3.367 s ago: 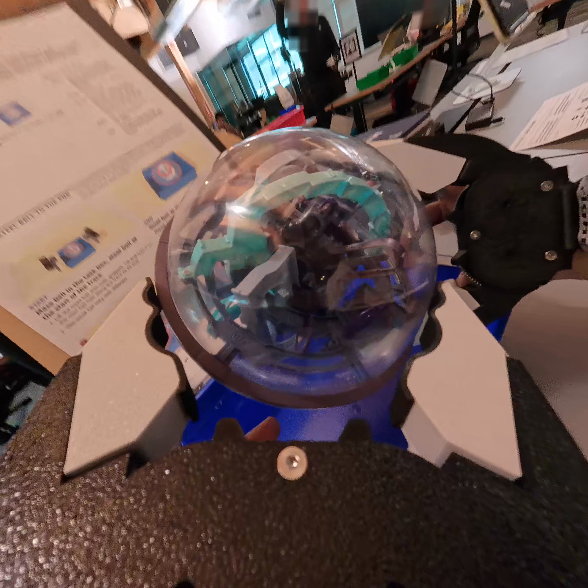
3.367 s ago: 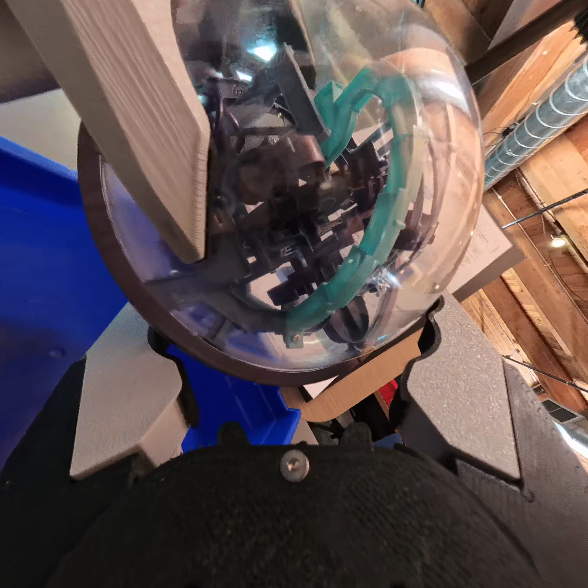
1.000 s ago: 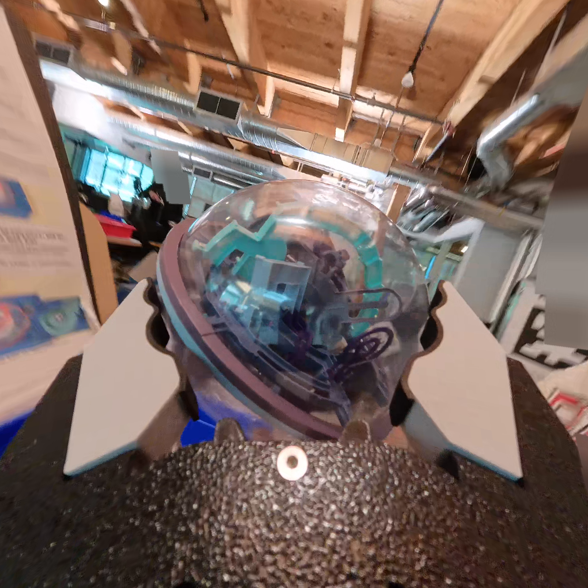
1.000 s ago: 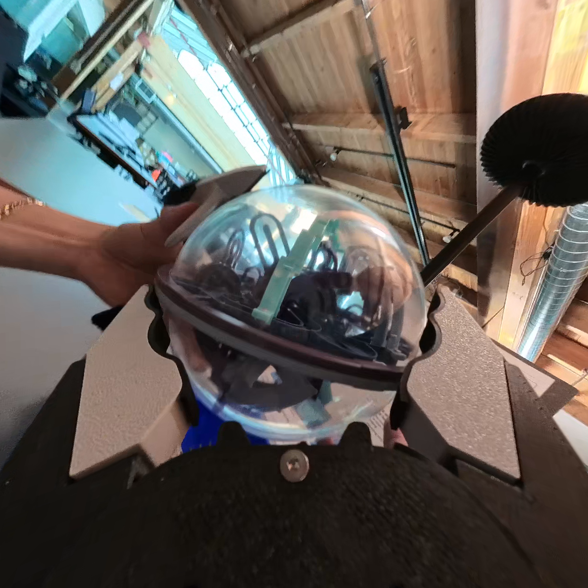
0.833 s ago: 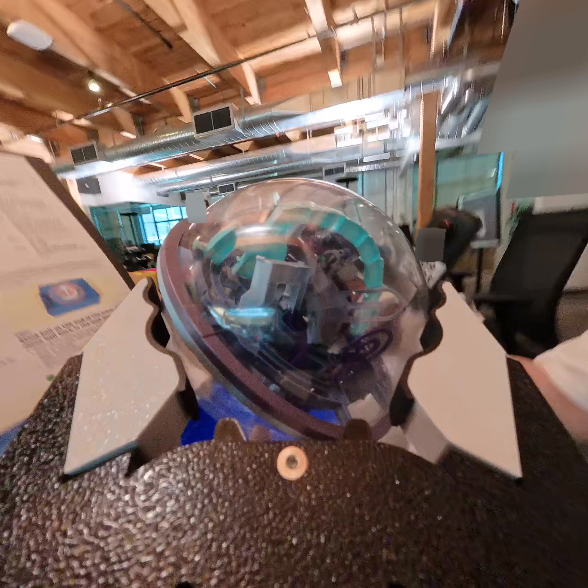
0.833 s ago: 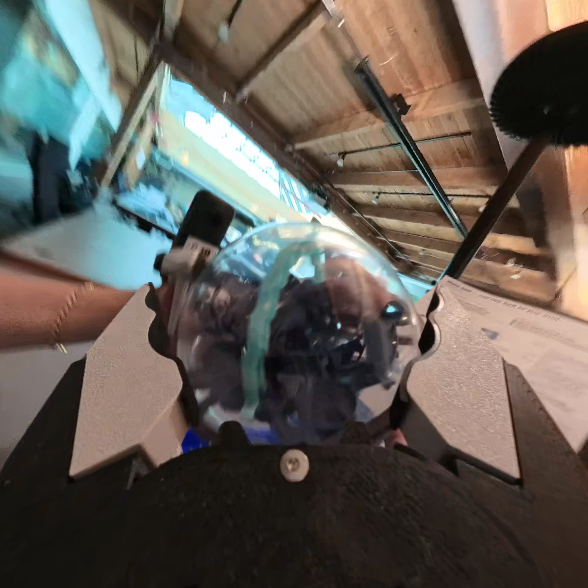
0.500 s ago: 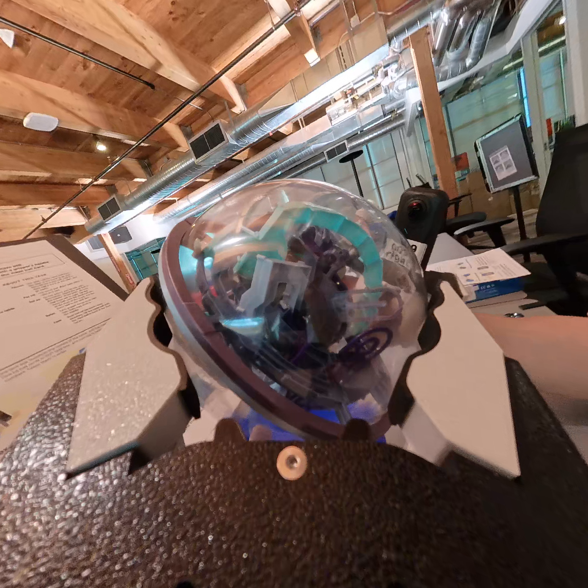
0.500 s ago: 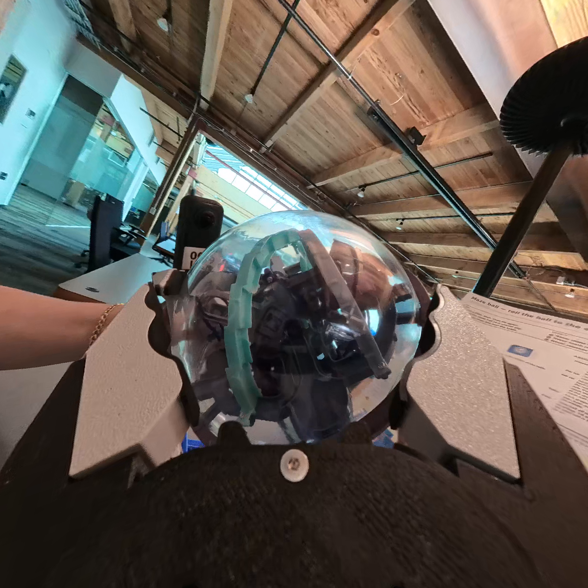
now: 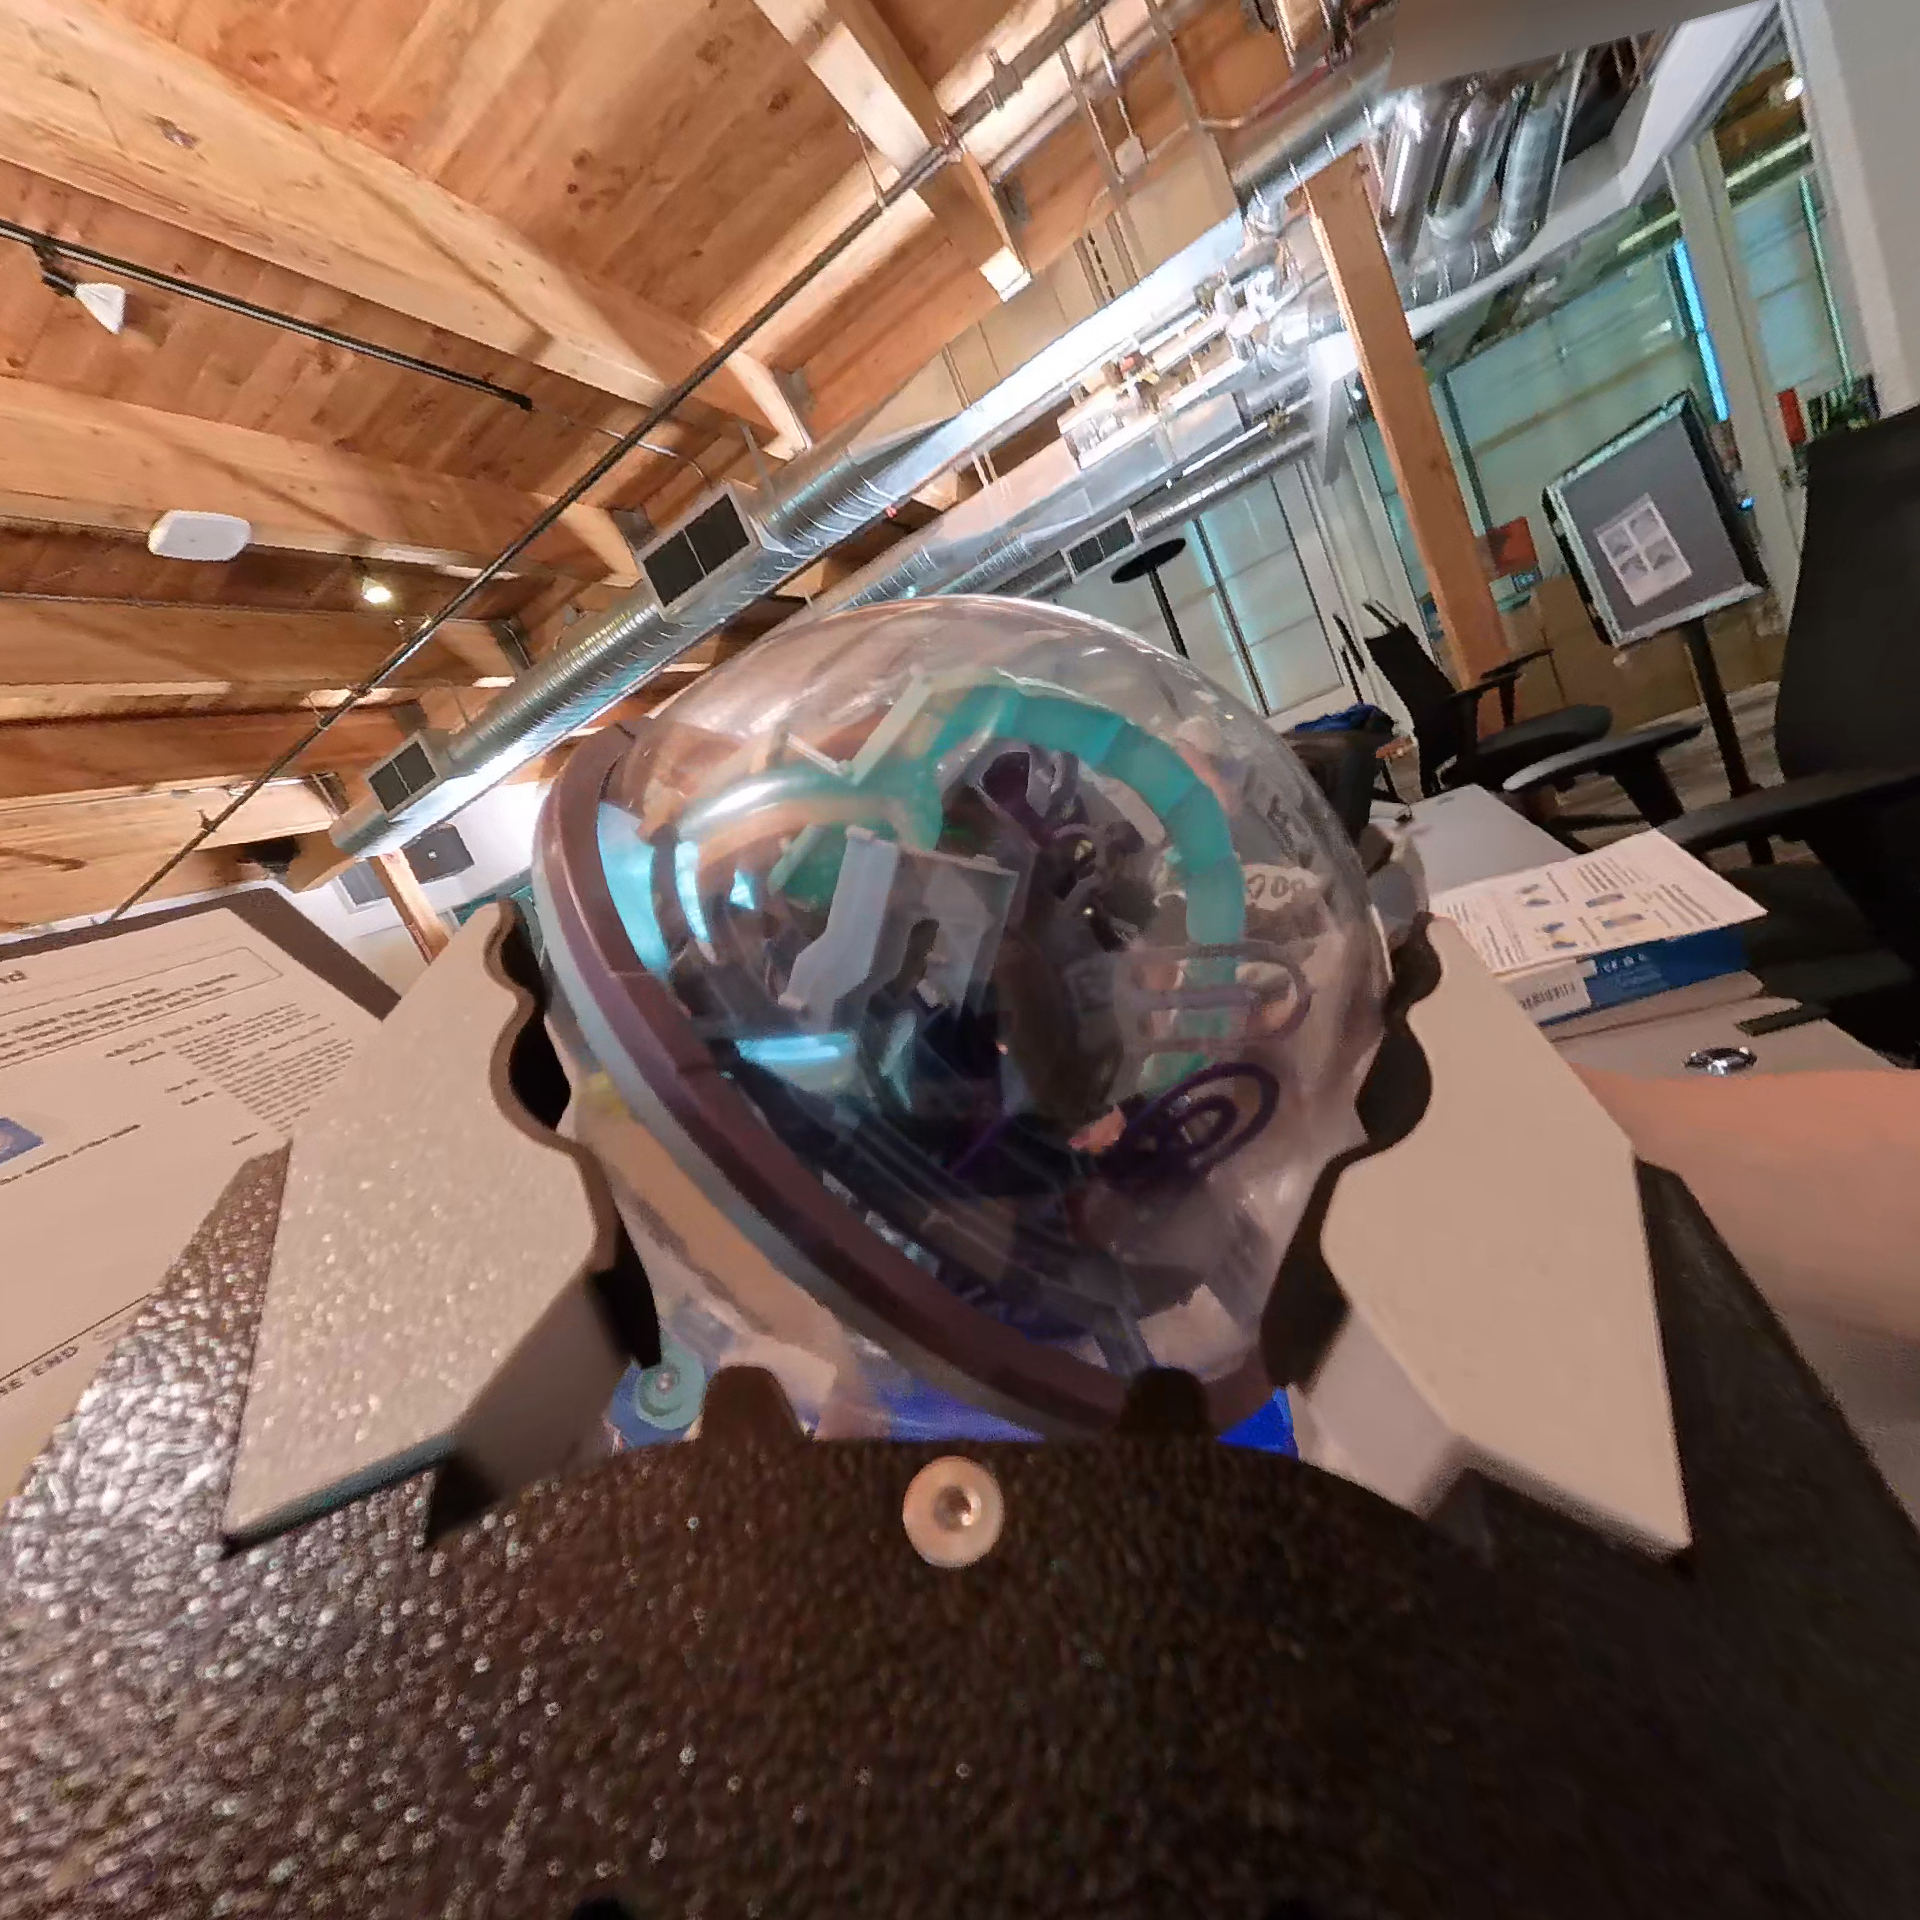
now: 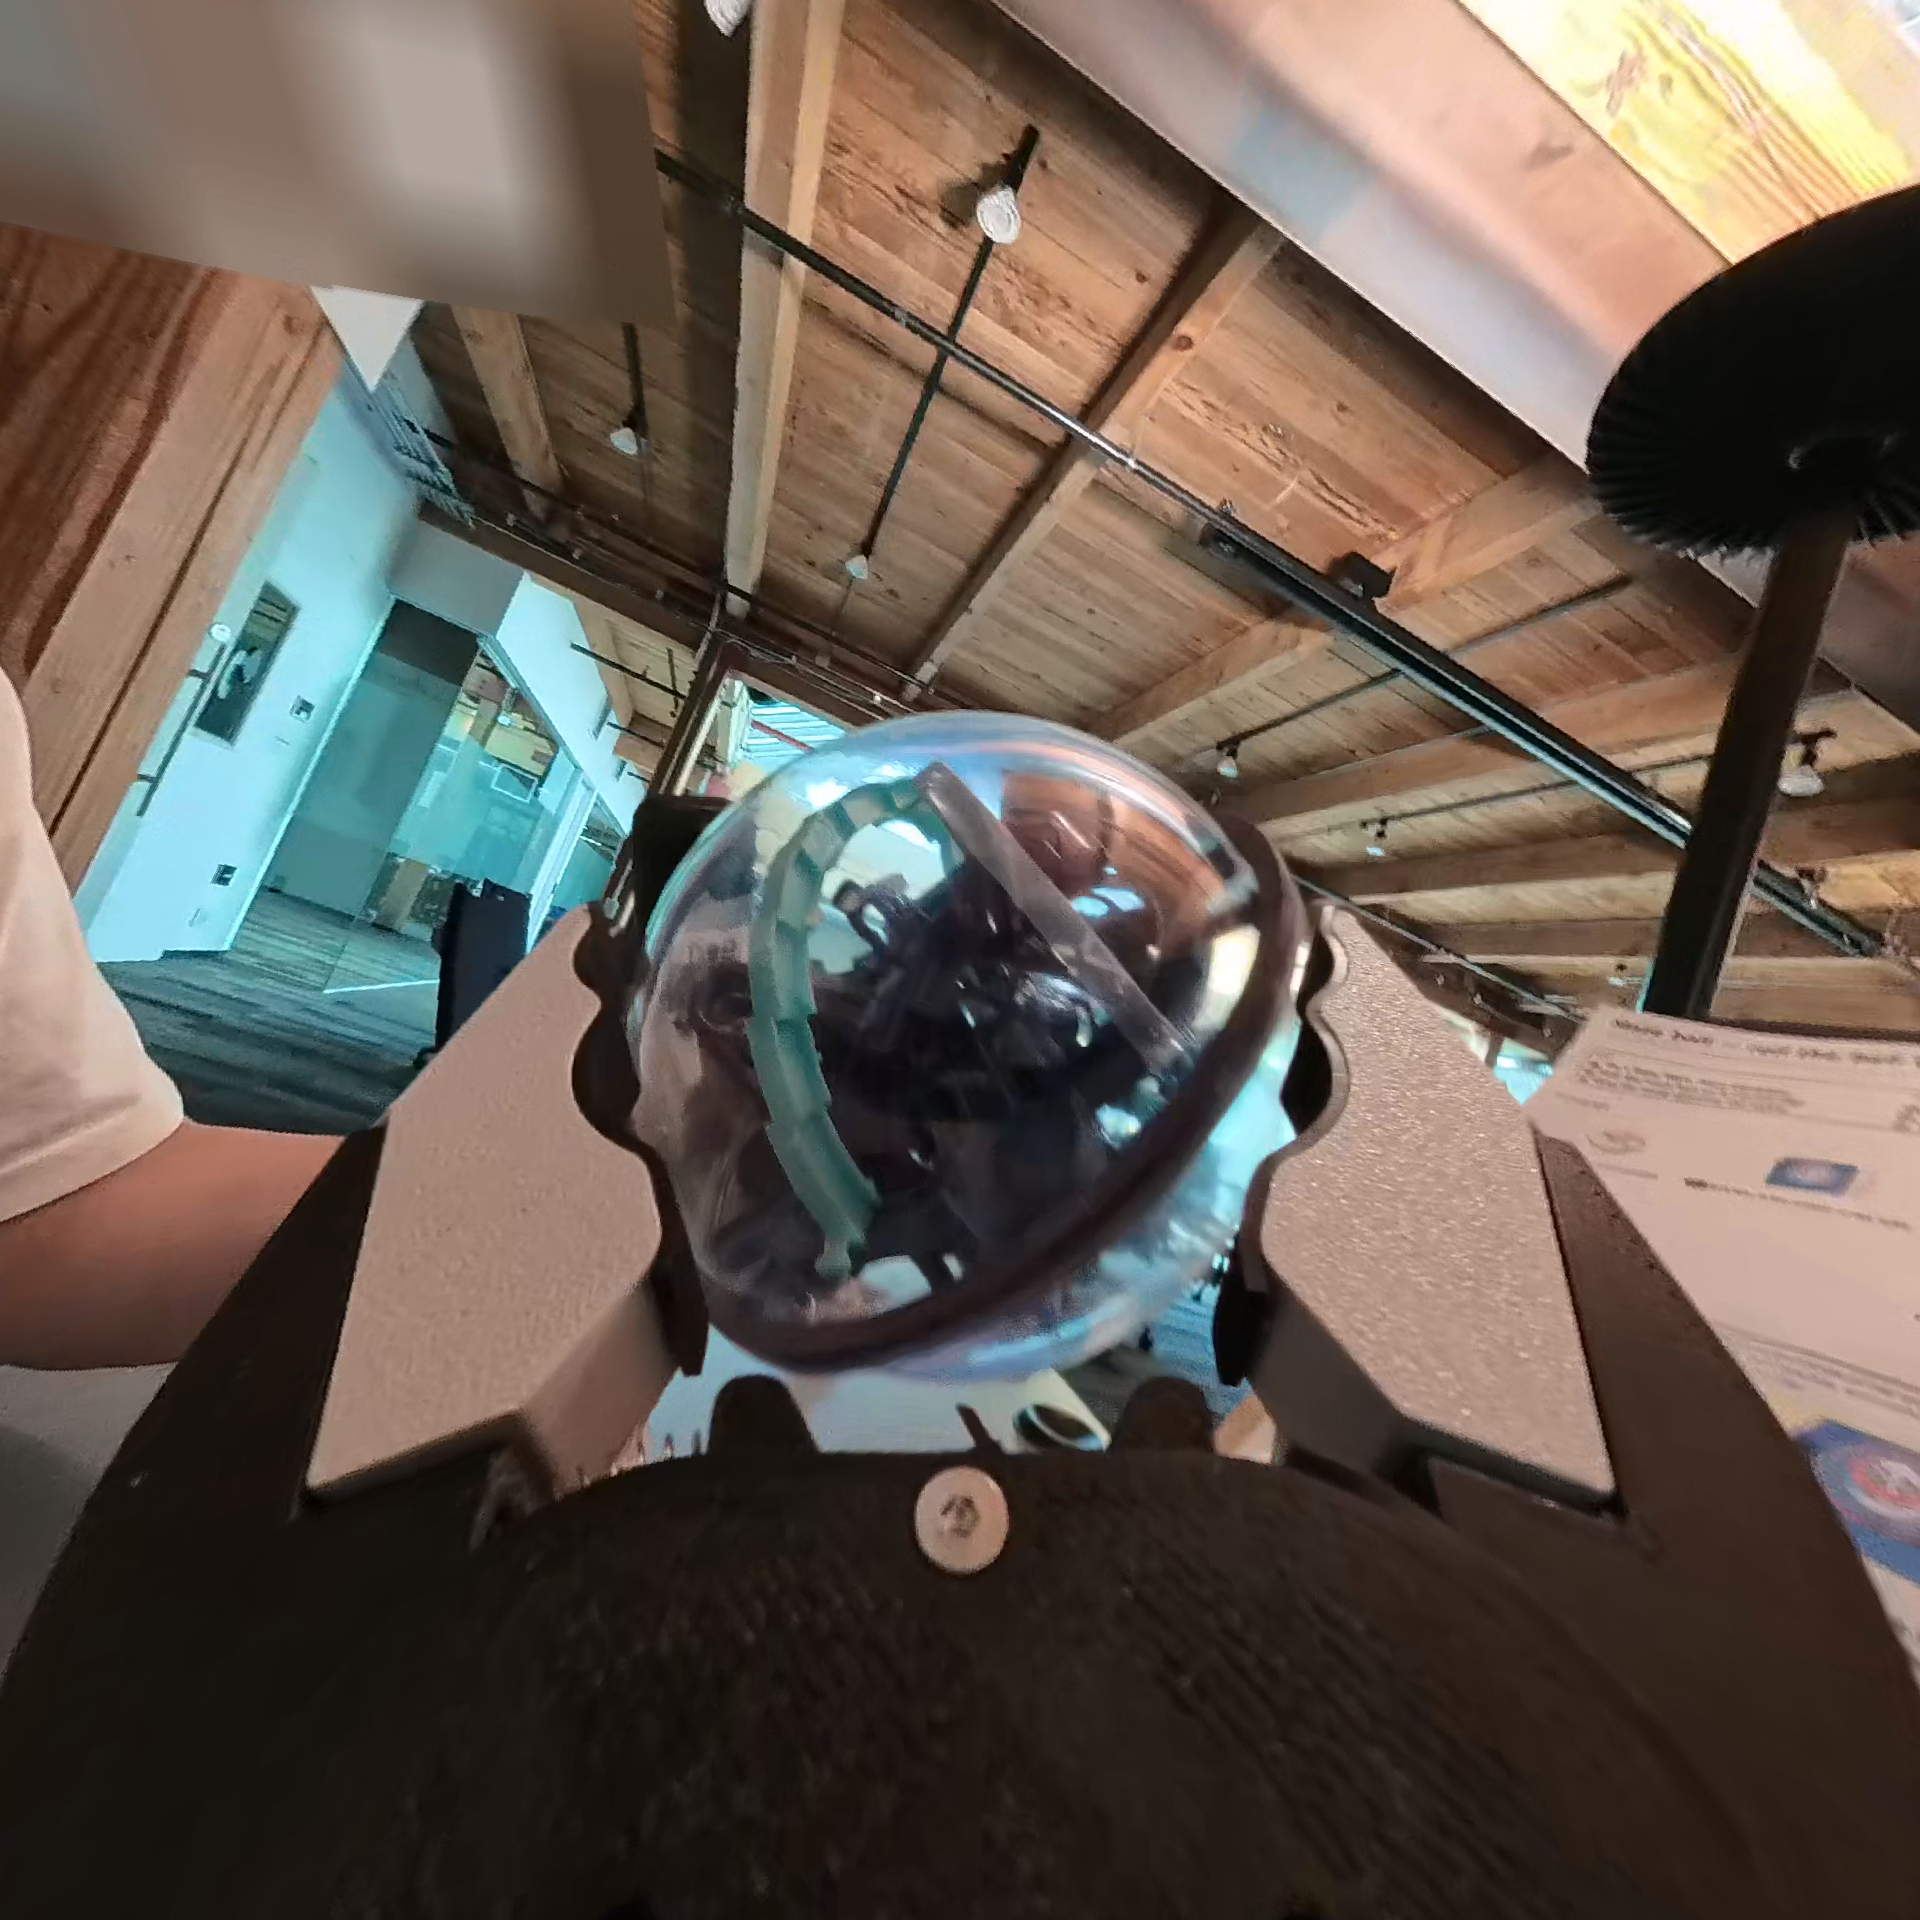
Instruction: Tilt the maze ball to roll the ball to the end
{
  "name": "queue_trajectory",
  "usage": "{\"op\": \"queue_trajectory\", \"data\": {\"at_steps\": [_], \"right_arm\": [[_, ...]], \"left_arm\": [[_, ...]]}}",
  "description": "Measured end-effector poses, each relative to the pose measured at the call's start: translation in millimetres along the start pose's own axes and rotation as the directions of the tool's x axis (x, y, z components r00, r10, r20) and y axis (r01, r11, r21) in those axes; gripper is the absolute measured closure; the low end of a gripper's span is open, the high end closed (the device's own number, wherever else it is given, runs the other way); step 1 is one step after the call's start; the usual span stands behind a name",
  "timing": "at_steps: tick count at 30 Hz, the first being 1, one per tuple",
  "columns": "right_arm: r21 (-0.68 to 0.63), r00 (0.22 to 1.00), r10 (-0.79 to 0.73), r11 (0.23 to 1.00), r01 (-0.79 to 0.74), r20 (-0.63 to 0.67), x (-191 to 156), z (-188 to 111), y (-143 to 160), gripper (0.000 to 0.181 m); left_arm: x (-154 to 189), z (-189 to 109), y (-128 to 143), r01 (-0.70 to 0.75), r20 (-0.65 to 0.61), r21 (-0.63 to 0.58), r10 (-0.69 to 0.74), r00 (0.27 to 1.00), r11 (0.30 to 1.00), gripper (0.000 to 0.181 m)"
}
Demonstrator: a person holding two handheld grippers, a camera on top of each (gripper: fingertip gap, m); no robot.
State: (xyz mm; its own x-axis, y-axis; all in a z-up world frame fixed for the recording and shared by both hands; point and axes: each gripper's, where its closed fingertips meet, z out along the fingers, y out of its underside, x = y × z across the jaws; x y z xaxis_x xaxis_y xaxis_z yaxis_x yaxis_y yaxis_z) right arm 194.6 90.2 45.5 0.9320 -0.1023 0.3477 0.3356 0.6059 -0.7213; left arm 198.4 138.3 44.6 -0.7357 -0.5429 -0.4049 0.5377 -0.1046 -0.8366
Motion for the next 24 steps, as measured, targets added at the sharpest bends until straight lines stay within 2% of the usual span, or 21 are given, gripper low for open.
{"op": "queue_trajectory", "data": {"at_steps": [4, 8, 9, 10, 13, 16, 20, 24], "right_arm": [[-0.098, 0.995, 0.068, 0.992, -0.076, -0.078, 22, -4, 9, 0.047], [-0.255, 0.994, 0.097, 0.964, -0.079, 0.057, 0, 20, 22, 0.036], [-0.309, 0.993, 0.081, 0.950, -0.050, 0.088, -6, 27, 28, 0.026], [-0.334, 0.994, 0.059, 0.942, -0.024, 0.094, -6, 31, 30, 0.023], [-0.334, 0.995, 0.054, 0.942, -0.024, 0.082, 0, 41, 25, 0.023], [-0.337, 0.996, 0.057, 0.941, -0.032, 0.065, 7, 47, 21, 0.024], [-0.381, 0.992, -0.076, 0.918, 0.108, 0.099, 15, 53, 18, 0.024], [-0.236, 0.975, -0.203, 0.947, 0.218, 0.087, 13, 72, -23, 0.023]], "left_arm": [[-5, -6, -10, 0.041, -0.018, 0.056, -0.040, 0.999, 0.998, 0.029], [3, -1, -14, 0.080, -0.116, 0.067, -0.072, 0.991, 0.995, 0.030], [7, 2, -11, 0.077, -0.149, 0.042, -0.070, 0.986, 0.996, 0.029], [6, 3, -13, 0.073, -0.158, 0.044, -0.065, 0.985, 0.996, 0.029], [-3, 5, -21, 0.074, -0.178, 0.025, -0.068, 0.982, 0.997, 0.028], [-10, 12, -28, 0.054, -0.193, -0.043, -0.061, 0.979, 0.998, 0.027], [-13, 26, -36, -0.132, -0.223, -0.185, 0.089, 0.971, 0.974, 0.023], [-13, 35, -67, -0.188, -0.291, -0.160, 0.136, 0.947, 0.969, 0.023]]}}
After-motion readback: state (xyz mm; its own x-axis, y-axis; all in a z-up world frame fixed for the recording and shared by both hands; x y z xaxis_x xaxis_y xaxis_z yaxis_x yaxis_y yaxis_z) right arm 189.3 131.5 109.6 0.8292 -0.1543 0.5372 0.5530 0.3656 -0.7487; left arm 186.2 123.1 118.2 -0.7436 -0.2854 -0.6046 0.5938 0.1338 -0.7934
